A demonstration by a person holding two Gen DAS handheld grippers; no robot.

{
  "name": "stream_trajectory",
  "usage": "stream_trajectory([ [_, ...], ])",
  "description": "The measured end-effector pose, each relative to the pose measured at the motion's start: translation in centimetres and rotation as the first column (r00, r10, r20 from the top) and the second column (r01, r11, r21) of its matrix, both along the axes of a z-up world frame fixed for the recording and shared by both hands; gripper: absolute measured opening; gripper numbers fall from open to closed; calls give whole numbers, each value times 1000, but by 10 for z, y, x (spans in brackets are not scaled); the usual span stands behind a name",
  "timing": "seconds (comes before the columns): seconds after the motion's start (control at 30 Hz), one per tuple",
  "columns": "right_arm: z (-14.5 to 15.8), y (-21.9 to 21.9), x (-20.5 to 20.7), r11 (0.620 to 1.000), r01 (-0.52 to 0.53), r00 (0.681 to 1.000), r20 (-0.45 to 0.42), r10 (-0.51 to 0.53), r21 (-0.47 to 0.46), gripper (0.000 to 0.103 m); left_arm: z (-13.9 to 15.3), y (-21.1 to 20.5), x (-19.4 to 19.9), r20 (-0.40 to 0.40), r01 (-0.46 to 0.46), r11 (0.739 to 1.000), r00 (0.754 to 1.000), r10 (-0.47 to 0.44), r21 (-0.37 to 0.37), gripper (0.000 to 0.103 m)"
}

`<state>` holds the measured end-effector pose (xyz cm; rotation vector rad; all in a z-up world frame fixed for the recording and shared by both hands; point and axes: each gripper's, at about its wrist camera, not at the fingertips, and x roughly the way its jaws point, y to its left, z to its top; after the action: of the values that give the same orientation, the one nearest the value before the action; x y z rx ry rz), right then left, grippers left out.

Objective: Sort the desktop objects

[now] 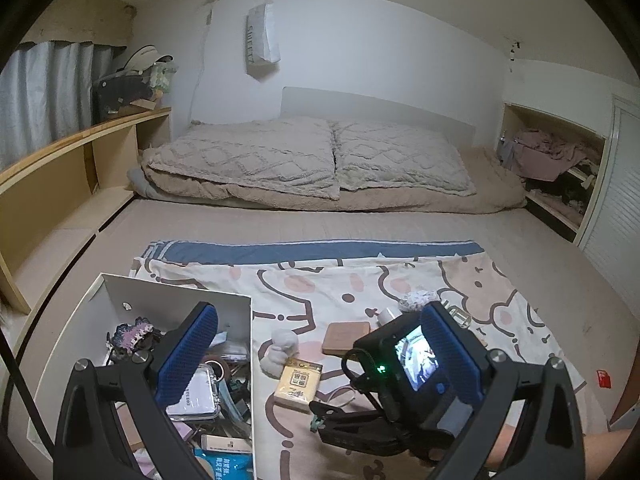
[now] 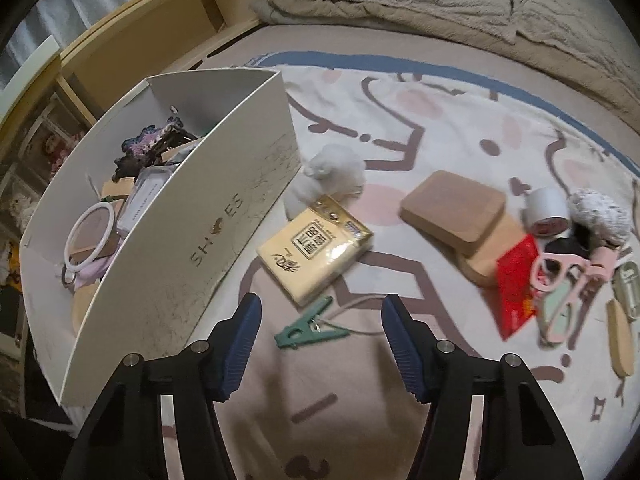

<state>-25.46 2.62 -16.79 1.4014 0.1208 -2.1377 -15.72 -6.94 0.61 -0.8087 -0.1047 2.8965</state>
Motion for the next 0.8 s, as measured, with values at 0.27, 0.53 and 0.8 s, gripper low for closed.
stream_trajectory([
  [0.27,-18,-19,-8,1000,-23,997,73,23,-1,63,-7,-12,-4,17,-17,1000,1000,17,3,102],
  [0.53,-37,-31,-5,993,-43,997,74,35,107,63,-9,-19,-4,19,-20,1000,1000,20,-2,102],
  [0.8,-48,-27,7,981,-80,995,72,69,175,47,-10,-26,-2,21,-30,1000,999,30,-3,102],
])
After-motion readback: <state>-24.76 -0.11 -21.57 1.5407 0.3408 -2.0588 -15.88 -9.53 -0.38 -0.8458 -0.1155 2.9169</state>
